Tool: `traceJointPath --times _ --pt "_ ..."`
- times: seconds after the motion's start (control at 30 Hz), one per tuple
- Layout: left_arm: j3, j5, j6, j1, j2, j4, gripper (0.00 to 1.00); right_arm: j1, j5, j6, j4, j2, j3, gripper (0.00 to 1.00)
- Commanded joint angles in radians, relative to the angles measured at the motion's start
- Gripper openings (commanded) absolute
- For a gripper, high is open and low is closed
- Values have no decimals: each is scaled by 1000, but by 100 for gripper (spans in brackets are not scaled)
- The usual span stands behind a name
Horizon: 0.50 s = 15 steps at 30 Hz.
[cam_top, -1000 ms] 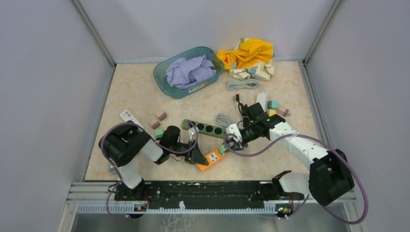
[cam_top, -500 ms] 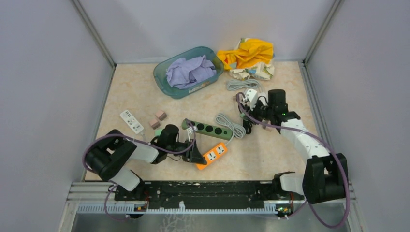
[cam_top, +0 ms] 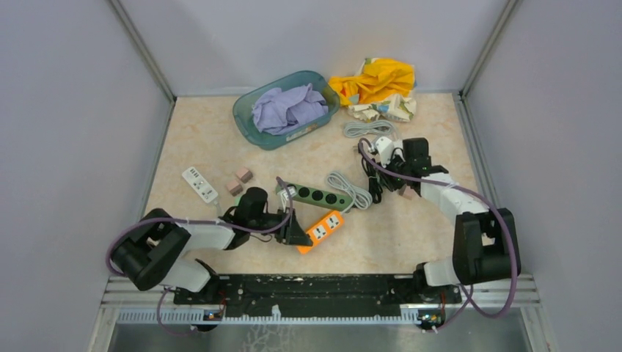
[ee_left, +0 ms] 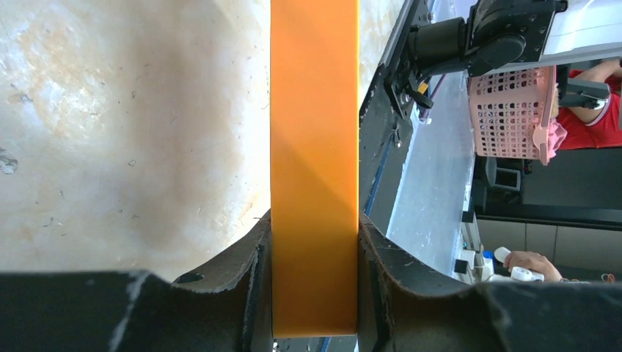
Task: Pull the plug off the socket
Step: Place the plug at the center of the board.
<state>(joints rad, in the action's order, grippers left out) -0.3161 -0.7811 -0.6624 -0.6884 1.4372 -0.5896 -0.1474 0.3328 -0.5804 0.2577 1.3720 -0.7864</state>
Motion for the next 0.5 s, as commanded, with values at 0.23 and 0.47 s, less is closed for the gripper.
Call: traceJointPath --times 0.23,0.47 --pt "-45 74 34 8 -150 66 0 5 -37 1 30 34 -71 62" --pt "-86 103 72 67 -245 186 0 7 -17 19 7 -27 -71 69"
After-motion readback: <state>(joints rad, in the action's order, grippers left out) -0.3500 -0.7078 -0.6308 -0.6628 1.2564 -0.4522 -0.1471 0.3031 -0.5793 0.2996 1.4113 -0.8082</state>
